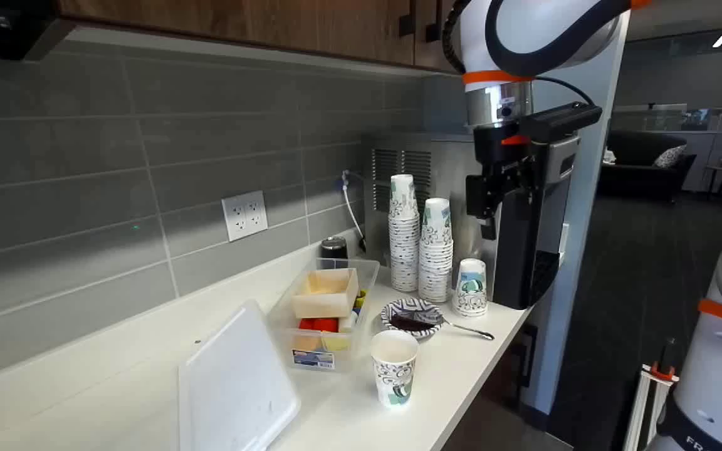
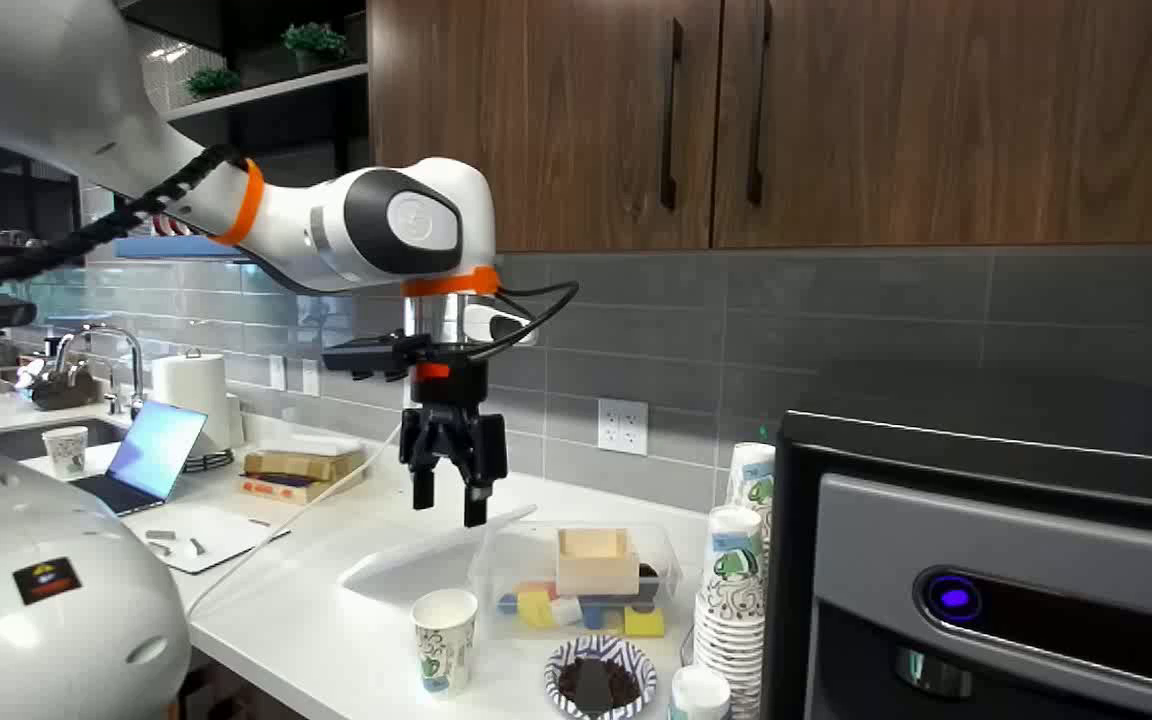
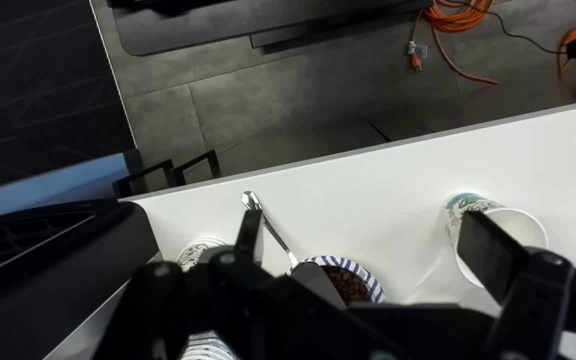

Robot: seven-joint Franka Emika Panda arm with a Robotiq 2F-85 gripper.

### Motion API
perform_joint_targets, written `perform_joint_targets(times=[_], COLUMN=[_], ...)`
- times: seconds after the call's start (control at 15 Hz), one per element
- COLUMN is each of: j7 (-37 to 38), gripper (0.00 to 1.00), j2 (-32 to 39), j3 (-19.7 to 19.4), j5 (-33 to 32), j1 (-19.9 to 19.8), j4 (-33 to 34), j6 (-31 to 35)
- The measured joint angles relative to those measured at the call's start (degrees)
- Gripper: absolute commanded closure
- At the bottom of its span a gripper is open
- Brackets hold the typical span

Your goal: Partially open the cupboard's left door, then close it

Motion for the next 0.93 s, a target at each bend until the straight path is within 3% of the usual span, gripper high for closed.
perform_joint_targets(times=[0.6, 0.93], j7=[0.1, 4.2], gripper=[0.00, 0.00], j2=[0.0, -0.6], j3=[0.2, 4.5], j5=[-0.8, -10.1], j1=[0.0, -0.3], j4=[0.2, 5.5], j6=[0.0, 0.0])
